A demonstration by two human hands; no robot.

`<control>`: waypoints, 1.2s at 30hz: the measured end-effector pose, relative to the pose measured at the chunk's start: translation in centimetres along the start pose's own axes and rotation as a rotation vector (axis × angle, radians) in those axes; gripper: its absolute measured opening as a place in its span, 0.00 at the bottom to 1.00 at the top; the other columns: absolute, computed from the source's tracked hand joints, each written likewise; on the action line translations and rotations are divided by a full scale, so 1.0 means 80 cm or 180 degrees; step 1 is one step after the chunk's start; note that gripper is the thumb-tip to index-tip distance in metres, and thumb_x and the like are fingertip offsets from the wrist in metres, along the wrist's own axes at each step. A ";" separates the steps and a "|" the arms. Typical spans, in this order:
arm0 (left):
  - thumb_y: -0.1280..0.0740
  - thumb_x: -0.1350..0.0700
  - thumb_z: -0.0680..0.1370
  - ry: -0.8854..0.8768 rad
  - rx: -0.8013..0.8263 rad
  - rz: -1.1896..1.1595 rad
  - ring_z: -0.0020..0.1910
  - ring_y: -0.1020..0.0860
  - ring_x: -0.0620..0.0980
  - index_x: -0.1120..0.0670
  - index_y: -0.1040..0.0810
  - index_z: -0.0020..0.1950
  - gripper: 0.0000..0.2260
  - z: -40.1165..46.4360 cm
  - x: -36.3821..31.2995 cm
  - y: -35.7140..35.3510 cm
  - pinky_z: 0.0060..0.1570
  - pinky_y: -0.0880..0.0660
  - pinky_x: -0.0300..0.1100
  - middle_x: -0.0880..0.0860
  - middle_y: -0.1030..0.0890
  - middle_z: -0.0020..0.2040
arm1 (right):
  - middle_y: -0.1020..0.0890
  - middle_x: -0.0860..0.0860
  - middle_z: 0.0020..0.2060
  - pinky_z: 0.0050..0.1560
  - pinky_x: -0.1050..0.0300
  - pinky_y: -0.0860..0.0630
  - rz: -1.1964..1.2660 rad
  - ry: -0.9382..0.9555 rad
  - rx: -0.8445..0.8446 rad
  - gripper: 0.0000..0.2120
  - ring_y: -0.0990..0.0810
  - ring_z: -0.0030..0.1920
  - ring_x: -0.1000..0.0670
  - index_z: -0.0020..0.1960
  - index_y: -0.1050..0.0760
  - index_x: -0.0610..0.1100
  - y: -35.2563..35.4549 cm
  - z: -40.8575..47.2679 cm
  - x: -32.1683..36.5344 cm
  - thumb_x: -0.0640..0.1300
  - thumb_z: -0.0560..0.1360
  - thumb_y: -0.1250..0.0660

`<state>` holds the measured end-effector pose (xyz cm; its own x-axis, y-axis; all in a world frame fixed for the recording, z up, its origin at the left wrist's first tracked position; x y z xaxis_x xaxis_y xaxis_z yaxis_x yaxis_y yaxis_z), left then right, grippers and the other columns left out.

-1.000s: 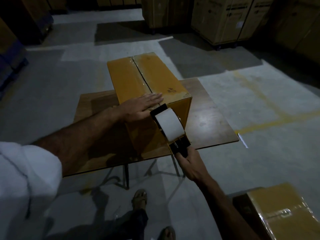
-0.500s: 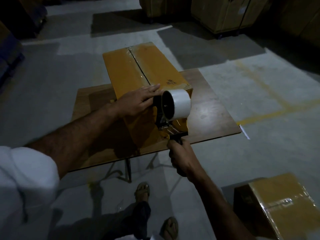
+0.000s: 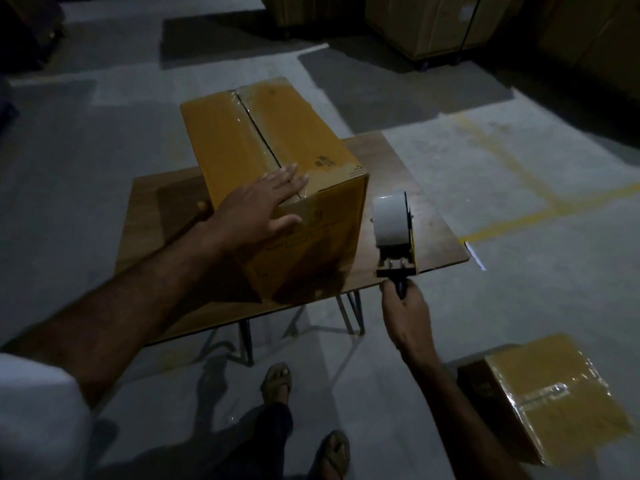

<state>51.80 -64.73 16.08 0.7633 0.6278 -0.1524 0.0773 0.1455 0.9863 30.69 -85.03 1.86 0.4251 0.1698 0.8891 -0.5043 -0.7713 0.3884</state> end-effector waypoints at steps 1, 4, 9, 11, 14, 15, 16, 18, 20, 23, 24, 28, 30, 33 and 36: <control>0.34 0.41 0.81 -0.0130 0.0010 -0.0032 0.83 0.49 0.50 0.44 0.48 0.85 0.36 -0.003 0.002 0.001 0.78 0.44 0.51 0.48 0.51 0.85 | 0.20 0.49 0.43 0.48 0.45 0.24 -0.0243 0.0013 -0.0165 0.15 0.20 0.46 0.44 0.53 0.25 0.47 0.004 0.017 0.000 0.58 0.80 0.38; 0.30 0.43 0.79 -0.0278 0.0105 -0.0250 0.81 0.52 0.43 0.42 0.46 0.84 0.38 -0.010 0.021 0.005 0.77 0.47 0.45 0.45 0.51 0.84 | 0.21 0.46 0.47 0.49 0.49 0.29 -0.0848 -0.0062 -0.0438 0.15 0.20 0.51 0.39 0.58 0.28 0.44 0.005 0.070 0.001 0.55 0.81 0.37; 0.28 0.43 0.76 -0.0313 0.0134 -0.0440 0.81 0.53 0.38 0.41 0.45 0.84 0.40 -0.016 0.045 0.010 0.78 0.47 0.43 0.42 0.50 0.84 | 0.19 0.42 0.55 0.53 0.49 0.22 -0.1416 -0.0396 -0.0414 0.17 0.19 0.56 0.40 0.63 0.25 0.41 -0.018 0.155 -0.011 0.51 0.81 0.34; 0.27 0.42 0.75 -0.0347 -0.0072 -0.0392 0.80 0.54 0.32 0.43 0.43 0.84 0.41 -0.017 0.043 0.013 0.76 0.48 0.37 0.43 0.47 0.84 | 0.18 0.43 0.55 0.54 0.45 0.19 -0.1494 -0.0580 -0.0481 0.16 0.18 0.54 0.41 0.62 0.25 0.40 -0.027 0.178 -0.018 0.50 0.81 0.31; 0.23 0.39 0.71 -0.0112 -0.0424 -0.0084 0.79 0.44 0.40 0.47 0.42 0.84 0.46 -0.024 0.049 0.017 0.72 0.38 0.44 0.46 0.42 0.83 | 0.18 0.43 0.57 0.57 0.44 0.19 -0.1458 -0.0716 -0.0583 0.20 0.17 0.57 0.40 0.66 0.28 0.41 -0.038 0.203 -0.035 0.49 0.79 0.29; 0.23 0.36 0.70 0.0059 -0.0497 0.0027 0.79 0.40 0.44 0.48 0.42 0.84 0.49 -0.028 0.053 0.017 0.71 0.34 0.47 0.47 0.41 0.83 | 0.18 0.42 0.59 0.59 0.44 0.20 -0.1446 -0.0737 -0.0585 0.23 0.18 0.59 0.38 0.69 0.30 0.41 -0.041 0.209 -0.040 0.49 0.78 0.29; 0.23 0.34 0.68 0.0218 -0.0538 0.0076 0.79 0.38 0.47 0.49 0.42 0.84 0.50 -0.031 0.057 0.018 0.71 0.32 0.51 0.47 0.41 0.83 | 0.19 0.40 0.60 0.60 0.43 0.21 -0.1530 -0.0756 -0.0527 0.25 0.19 0.61 0.37 0.70 0.30 0.41 -0.045 0.215 -0.044 0.50 0.78 0.29; 0.23 0.32 0.67 0.0344 -0.0514 0.0072 0.80 0.37 0.49 0.50 0.42 0.84 0.52 -0.033 0.064 0.016 0.73 0.31 0.55 0.48 0.40 0.83 | 0.23 0.37 0.66 0.67 0.42 0.25 -0.1959 -0.0824 -0.0384 0.27 0.24 0.67 0.35 0.70 0.30 0.37 -0.052 0.218 -0.039 0.53 0.78 0.30; 0.23 0.32 0.67 0.0254 -0.0321 0.0084 0.82 0.41 0.49 0.51 0.44 0.84 0.54 -0.033 0.070 0.013 0.77 0.35 0.54 0.49 0.42 0.84 | 0.30 0.33 0.72 0.72 0.42 0.35 -0.2111 -0.0598 -0.0788 0.33 0.32 0.73 0.33 0.73 0.33 0.35 -0.039 0.204 0.002 0.56 0.78 0.30; 0.30 0.27 0.69 0.0182 -0.0076 0.0008 0.83 0.45 0.48 0.51 0.45 0.85 0.52 -0.040 0.080 0.014 0.79 0.40 0.53 0.48 0.44 0.84 | 0.25 0.42 0.65 0.64 0.52 0.35 -0.1011 0.1454 -0.1604 0.25 0.28 0.66 0.42 0.70 0.27 0.44 -0.027 0.137 0.150 0.59 0.81 0.34; 0.34 0.26 0.72 0.0189 -0.0151 -0.0080 0.82 0.43 0.48 0.51 0.42 0.84 0.48 -0.043 0.080 0.016 0.79 0.39 0.54 0.48 0.43 0.84 | 0.24 0.46 0.62 0.61 0.55 0.32 -0.0619 0.2223 -0.1509 0.21 0.27 0.64 0.47 0.67 0.25 0.47 -0.033 0.109 0.196 0.60 0.82 0.35; 0.38 0.37 0.83 0.0345 -0.0951 -0.0207 0.77 0.31 0.50 0.50 0.28 0.78 0.27 -0.056 0.069 0.034 0.72 0.28 0.54 0.49 0.29 0.77 | 0.21 0.45 0.63 0.67 0.47 0.32 -0.1257 0.3795 -0.0331 0.22 0.25 0.65 0.45 0.65 0.19 0.48 -0.119 0.057 0.288 0.62 0.79 0.31; 0.34 0.38 0.82 0.0435 -0.1129 -0.0140 0.75 0.28 0.51 0.52 0.25 0.75 0.26 -0.061 0.063 0.033 0.68 0.25 0.54 0.51 0.26 0.75 | 0.18 0.45 0.62 0.68 0.42 0.31 -0.1646 0.4056 -0.0316 0.22 0.21 0.63 0.43 0.62 0.17 0.47 -0.143 0.058 0.288 0.63 0.79 0.30; 0.31 0.36 0.80 0.0499 -0.1168 0.0338 0.74 0.27 0.53 0.53 0.26 0.76 0.31 -0.065 0.058 0.023 0.62 0.23 0.52 0.52 0.25 0.75 | 0.16 0.47 0.60 0.63 0.43 0.30 -0.1565 0.4416 -0.0781 0.25 0.19 0.59 0.42 0.60 0.15 0.47 -0.147 0.061 0.271 0.67 0.77 0.29; 0.29 0.36 0.78 0.0485 -0.1274 0.0607 0.73 0.26 0.56 0.54 0.27 0.77 0.33 -0.068 0.052 0.014 0.60 0.22 0.53 0.54 0.25 0.75 | 0.17 0.48 0.63 0.64 0.44 0.32 -0.1504 0.4454 -0.1097 0.31 0.21 0.63 0.44 0.64 0.16 0.48 -0.151 0.063 0.251 0.71 0.73 0.28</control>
<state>51.56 -57.76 16.22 0.6346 0.7728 -0.0076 -0.3317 0.2812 0.9005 49.15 -75.38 13.83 -0.3414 0.9345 0.1007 -0.7603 -0.3376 0.5550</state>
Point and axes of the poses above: each hand's wrist, its own z-axis towards the middle knuckle, its own y-axis out of the back of the hand, x = y × z, the point moved 9 cm from there along z, towards the middle knuckle
